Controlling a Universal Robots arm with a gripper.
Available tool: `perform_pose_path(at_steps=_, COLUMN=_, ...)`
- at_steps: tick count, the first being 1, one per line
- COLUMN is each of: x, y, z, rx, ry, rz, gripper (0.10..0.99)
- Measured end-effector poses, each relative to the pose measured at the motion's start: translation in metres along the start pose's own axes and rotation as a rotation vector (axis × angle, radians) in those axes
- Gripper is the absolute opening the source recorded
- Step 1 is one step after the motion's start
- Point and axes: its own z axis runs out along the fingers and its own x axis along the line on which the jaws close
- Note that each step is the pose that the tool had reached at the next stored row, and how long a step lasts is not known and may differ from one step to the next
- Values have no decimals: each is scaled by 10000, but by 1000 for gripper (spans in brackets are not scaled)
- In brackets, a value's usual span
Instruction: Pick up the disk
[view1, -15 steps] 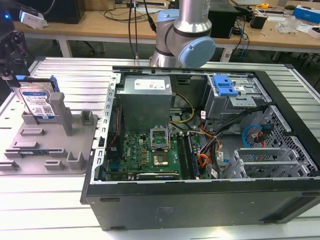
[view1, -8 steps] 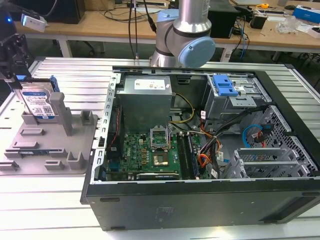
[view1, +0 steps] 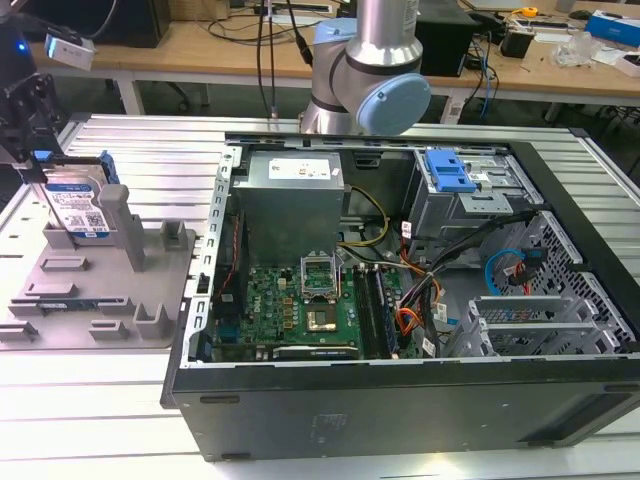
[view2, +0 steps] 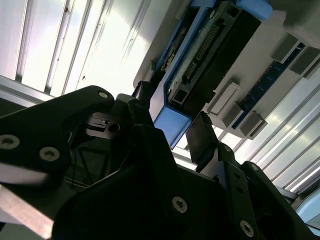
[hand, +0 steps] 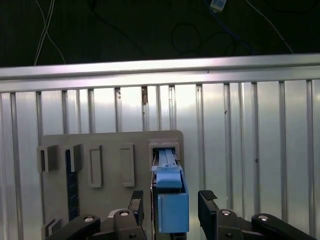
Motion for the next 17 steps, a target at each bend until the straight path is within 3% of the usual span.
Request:
perform_pose_path(at_steps=12, x=-2, y=0, z=51, rx=3, ry=0, rz=-84, gripper=557)
perform_pose_path(at_steps=13, x=-2, y=0, z=55, rx=5, ry=0, rz=-93, gripper=541)
perform_pose_path(at_steps=14, x=-3, y=0, z=59, rx=5, ry=0, rz=-102, gripper=471)
perform_pose_path(at_steps=17, x=-3, y=0, z=63, rx=6, ry=0, rz=-129, gripper=471)
